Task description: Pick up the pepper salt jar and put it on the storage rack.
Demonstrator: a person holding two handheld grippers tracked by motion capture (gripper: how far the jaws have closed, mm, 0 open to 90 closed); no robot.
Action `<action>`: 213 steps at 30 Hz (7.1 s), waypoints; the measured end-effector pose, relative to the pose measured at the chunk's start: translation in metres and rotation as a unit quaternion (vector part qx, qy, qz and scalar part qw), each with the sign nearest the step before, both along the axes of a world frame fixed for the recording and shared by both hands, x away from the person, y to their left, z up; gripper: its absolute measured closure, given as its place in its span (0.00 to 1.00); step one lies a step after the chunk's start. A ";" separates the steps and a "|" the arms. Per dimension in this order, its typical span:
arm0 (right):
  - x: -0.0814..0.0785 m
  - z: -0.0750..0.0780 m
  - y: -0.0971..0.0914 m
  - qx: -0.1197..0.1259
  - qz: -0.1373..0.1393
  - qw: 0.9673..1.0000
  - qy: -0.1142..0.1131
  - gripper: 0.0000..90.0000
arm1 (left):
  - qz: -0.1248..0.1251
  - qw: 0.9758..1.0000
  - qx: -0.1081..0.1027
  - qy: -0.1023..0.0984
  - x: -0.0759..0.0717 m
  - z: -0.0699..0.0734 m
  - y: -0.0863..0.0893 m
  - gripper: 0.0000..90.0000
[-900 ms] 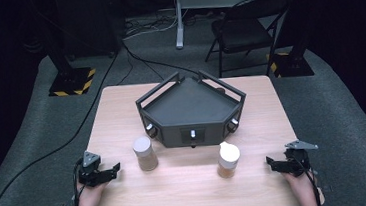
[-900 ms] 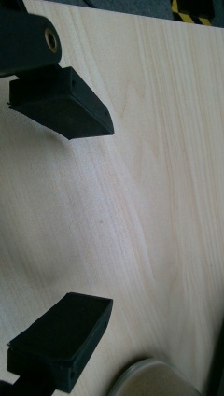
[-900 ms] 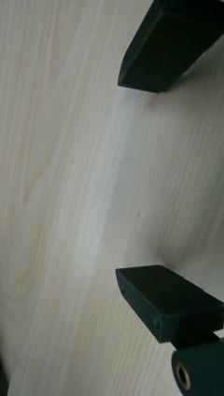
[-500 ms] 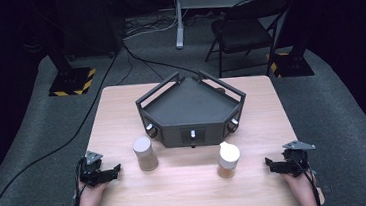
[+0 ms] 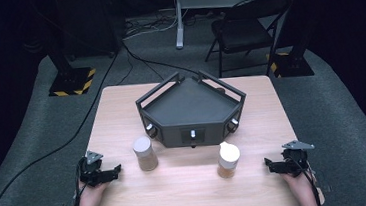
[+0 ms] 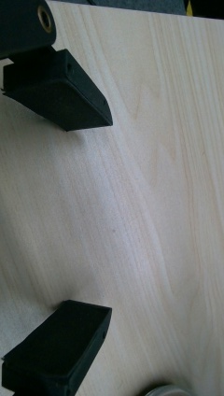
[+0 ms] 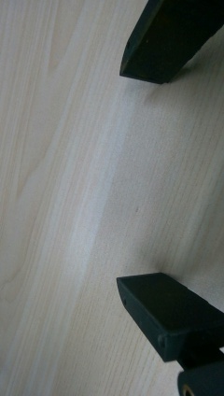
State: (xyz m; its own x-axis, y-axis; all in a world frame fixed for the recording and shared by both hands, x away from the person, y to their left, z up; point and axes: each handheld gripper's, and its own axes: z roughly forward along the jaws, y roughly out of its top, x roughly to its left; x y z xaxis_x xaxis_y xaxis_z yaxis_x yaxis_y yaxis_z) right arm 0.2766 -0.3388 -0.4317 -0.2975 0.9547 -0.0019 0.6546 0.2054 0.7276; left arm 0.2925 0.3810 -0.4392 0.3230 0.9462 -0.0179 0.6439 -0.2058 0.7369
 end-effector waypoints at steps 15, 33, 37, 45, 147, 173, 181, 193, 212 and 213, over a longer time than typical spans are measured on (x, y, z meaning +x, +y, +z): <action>0.000 0.000 0.000 0.000 -0.001 1.000 0.000 0.01 | -0.002 1.000 0.001 0.001 0.000 0.000 0.000 0.09; 0.000 0.000 0.000 0.000 -0.001 1.000 0.000 0.01 | -0.001 1.000 -0.016 0.000 -0.001 -0.001 0.007 0.10; 0.000 0.000 0.000 0.000 -0.001 1.000 0.001 0.01 | -0.003 1.000 -0.014 -0.001 -0.002 -0.001 0.007 0.10; 0.000 0.000 0.000 0.000 -0.001 1.000 0.001 0.01 | -0.003 1.000 -0.014 -0.007 -0.004 0.002 0.008 0.10; 0.001 0.000 0.000 0.000 0.002 1.000 0.001 0.00 | -0.147 0.981 -0.070 -0.104 -0.020 0.047 -0.051 0.11; 0.001 0.000 0.000 0.000 0.002 1.000 0.001 0.00 | -0.149 0.980 -0.063 -0.113 -0.001 0.038 -0.070 0.37; 0.001 0.000 0.000 0.000 0.003 1.000 0.001 0.00 | -0.150 0.980 -0.064 -0.111 0.000 0.039 -0.069 0.38; 0.001 0.000 0.000 0.000 0.003 1.000 0.001 0.00 | -0.154 0.981 -0.061 -0.100 0.004 0.045 -0.069 0.38; 0.001 0.000 0.000 0.000 0.003 1.000 0.001 0.00 | -0.176 0.975 -0.061 -0.123 0.001 0.075 -0.070 0.38; 0.001 0.000 0.000 0.000 0.003 1.000 0.001 0.00 | -0.176 0.975 -0.061 -0.123 0.001 0.077 -0.070 0.38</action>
